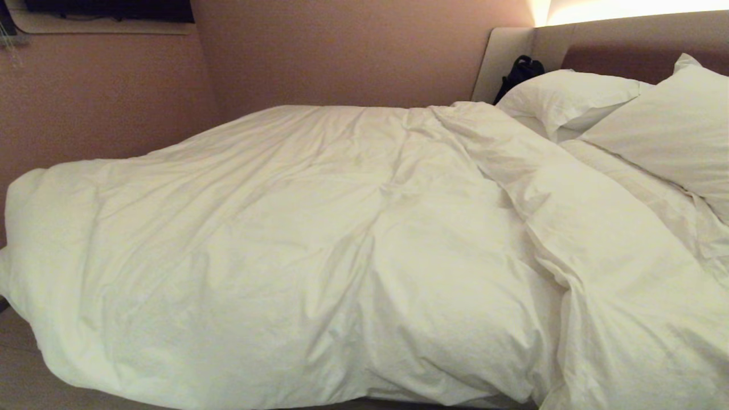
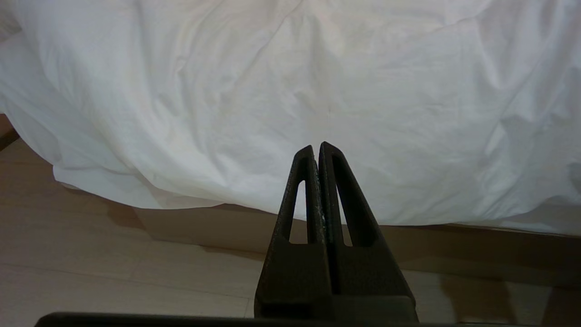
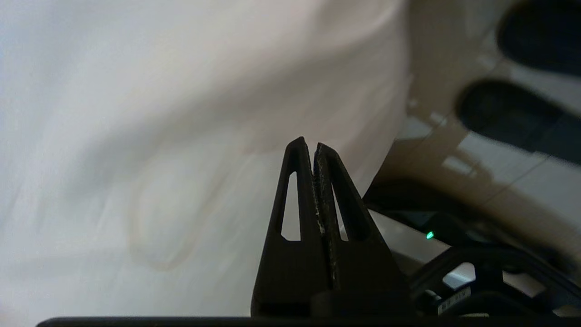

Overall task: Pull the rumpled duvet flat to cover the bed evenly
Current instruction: Flatten the corners of the folded blanket

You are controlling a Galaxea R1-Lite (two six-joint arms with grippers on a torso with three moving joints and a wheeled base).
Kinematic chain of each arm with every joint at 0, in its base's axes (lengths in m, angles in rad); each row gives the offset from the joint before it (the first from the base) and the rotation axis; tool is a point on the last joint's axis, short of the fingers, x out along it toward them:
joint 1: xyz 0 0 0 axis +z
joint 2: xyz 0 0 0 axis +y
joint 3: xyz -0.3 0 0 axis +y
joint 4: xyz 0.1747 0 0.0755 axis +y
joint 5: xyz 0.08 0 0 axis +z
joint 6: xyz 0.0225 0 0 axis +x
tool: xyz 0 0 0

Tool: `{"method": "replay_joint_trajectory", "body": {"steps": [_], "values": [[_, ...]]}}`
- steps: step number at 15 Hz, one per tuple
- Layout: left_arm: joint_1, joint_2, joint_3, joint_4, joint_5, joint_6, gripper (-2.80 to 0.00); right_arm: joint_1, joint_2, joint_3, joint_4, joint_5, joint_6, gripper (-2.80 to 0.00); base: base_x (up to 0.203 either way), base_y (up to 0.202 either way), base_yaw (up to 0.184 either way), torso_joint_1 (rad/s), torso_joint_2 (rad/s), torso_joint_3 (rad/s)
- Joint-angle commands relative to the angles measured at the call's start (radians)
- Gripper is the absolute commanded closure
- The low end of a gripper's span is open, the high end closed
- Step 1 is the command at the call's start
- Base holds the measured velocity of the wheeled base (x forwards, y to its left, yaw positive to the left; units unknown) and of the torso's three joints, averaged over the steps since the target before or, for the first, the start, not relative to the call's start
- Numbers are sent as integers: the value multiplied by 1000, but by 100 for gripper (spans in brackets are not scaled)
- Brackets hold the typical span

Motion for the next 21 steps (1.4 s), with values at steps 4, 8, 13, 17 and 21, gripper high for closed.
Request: {"method": "replay_joint_trajectory", "body": {"steps": [4,8,13,17,21], "values": [[0,1,0,0,-1,0,0,-218,259,-68,-34,180,-129,0,0,0,0,0,0,0],[0,1,0,0,0,0,0,-274,310,-92,-26,193,-178,0,0,0,0,0,0,0],[0,1,0,0,0,0,0,-307,394,-108,-21,195,-170,0,0,0,0,0,0,0],[0,1,0,0,0,0,0,-328,501,-141,-3,196,-177,0,0,0,0,0,0,0],[0,1,0,0,0,0,0,-326,497,-140,15,205,-183,0,0,0,0,0,0,0]]}}
